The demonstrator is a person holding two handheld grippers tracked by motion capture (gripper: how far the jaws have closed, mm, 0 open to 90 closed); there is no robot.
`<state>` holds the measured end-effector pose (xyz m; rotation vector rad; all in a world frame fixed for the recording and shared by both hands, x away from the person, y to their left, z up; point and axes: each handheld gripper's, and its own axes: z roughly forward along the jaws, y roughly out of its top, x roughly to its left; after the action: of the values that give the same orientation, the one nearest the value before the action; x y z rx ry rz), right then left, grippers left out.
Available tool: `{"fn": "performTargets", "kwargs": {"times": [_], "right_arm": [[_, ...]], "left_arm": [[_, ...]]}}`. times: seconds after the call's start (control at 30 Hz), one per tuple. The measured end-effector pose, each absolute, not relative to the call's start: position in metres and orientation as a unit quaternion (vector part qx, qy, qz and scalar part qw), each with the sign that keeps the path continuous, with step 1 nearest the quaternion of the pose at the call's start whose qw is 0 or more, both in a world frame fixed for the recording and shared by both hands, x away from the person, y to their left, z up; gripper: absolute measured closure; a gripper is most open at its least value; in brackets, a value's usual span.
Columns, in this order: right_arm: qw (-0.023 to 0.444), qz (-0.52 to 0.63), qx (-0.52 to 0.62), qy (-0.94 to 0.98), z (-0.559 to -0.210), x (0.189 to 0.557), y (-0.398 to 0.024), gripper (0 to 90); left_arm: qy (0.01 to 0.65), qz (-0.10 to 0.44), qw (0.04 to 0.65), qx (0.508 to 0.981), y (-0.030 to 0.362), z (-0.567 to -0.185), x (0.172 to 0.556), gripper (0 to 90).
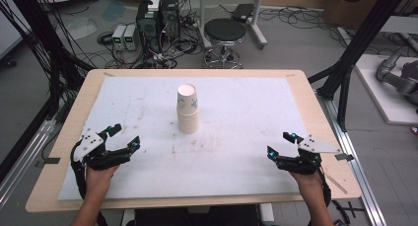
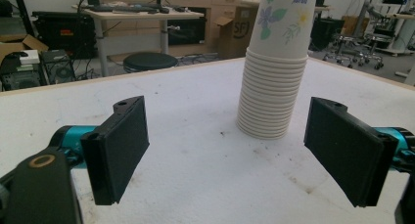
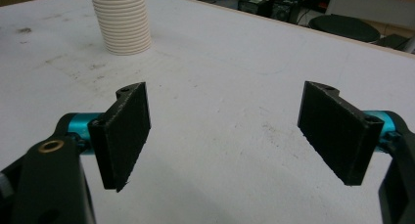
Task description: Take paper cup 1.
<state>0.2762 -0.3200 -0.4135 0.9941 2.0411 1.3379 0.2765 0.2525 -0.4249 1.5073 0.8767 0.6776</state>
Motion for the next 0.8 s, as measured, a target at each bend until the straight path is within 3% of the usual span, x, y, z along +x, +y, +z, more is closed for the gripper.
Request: {"fn": "performTargets", "kwargs": {"times": [0.8], "right_arm": [[0.245, 0.487, 0.364, 0.755, -0.417, 0.277, -0.319, 20.5]], "left_arm": [[0.365, 0.268, 0.597, 0.662, 0.236, -0.417, 0.29, 16.4]]}}
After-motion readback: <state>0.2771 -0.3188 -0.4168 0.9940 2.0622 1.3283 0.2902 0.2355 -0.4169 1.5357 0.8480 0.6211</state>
